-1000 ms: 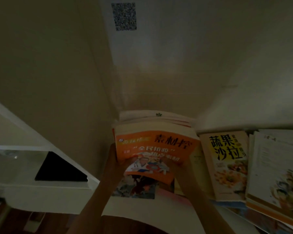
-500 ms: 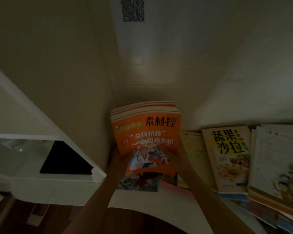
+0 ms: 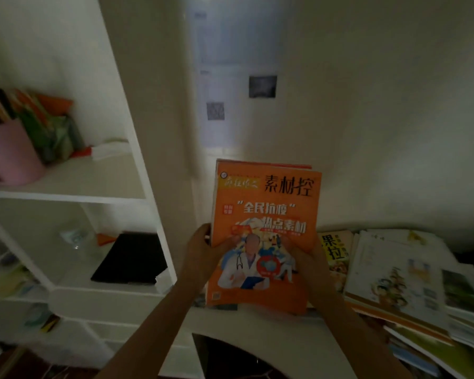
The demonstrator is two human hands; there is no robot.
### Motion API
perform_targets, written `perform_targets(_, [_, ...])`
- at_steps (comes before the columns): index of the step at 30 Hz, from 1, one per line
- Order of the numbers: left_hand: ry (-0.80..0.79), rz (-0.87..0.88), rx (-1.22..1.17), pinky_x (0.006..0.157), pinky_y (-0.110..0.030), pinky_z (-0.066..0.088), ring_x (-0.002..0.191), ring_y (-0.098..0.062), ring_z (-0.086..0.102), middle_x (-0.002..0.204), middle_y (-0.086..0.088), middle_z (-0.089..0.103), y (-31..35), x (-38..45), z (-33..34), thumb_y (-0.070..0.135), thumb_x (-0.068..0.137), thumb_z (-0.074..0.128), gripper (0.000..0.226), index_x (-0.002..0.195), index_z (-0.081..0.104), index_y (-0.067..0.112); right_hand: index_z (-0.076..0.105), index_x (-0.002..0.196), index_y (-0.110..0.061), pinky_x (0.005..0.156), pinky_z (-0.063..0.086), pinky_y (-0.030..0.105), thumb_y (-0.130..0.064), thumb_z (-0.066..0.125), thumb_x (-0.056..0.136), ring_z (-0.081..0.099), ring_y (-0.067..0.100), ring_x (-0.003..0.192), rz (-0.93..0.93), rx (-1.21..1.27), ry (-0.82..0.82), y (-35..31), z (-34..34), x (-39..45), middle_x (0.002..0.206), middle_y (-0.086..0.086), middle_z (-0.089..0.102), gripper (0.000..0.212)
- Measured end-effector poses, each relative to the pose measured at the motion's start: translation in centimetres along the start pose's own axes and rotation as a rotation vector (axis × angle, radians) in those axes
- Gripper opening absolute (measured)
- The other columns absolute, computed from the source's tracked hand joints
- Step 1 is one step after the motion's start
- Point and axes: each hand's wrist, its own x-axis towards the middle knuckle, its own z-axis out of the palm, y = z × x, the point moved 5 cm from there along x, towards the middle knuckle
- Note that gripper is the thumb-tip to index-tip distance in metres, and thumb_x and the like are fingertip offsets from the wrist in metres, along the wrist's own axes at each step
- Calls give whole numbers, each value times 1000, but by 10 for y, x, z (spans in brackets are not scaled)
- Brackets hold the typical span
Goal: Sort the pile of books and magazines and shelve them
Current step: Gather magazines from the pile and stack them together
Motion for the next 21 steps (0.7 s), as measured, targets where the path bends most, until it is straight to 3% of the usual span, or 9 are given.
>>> perform_targets(2, [12,69,-23,66,-14,54,73,6,63,91,12,65,34,-20,-2,28,75,74,37,108,59,19,53,122,-21,63,55,18,-21,65,83,68,2,86,-38,5,5,-33,-10,-16,106,-7,66,41])
perform_targets(6, [68,233,-61,72,-20,55,81,0,67,97,15,67,110,-60,-13,46,66,71,51,111,59,27,52,125,-15,72,60,36,-40,65,72,69,20,92,-165,-31,32,-101,-26,-49,113,7,67,61])
perform_targets(9, [98,335,-76,75,-30,57,83,-6,68,98,13,68,168,-81,-24,55,59,68,58,110,57,31,53,120,-18,60,56,19,-23,62,84,70,5,82,-300,-38,40,-160,-33,-67,104,-1,67,37])
perform_targets(11, [115,409,-100,71,-27,57,80,-4,68,96,15,67,208,-89,-34,56,56,67,54,104,56,35,55,110,-25,53,50,9,-21,60,85,67,-5,74,-397,-46,45,-202,-33,-77,94,-11,66,26])
perform_targets(16, [156,593,-69,56,-10,51,73,5,65,90,18,64,307,-90,-77,53,57,68,48,99,54,34,56,95,-34,52,50,10,-30,60,78,67,-4,71,-634,-96,27,-318,-14,-89,80,-18,68,18])
perform_targets(19, [245,677,-70,59,-11,52,71,4,64,86,16,64,360,-79,-116,44,65,75,41,98,59,25,58,95,-34,53,49,9,-27,62,83,67,-6,71,-741,-83,-28,-382,14,-82,77,-22,69,15])
perform_targets(21, [316,719,-88,63,-17,54,73,-2,65,84,11,65,392,-68,-146,37,68,78,35,94,60,22,62,100,-30,61,54,14,-27,64,85,68,-1,77,-773,-69,-56,-418,41,-66,87,-17,71,16])
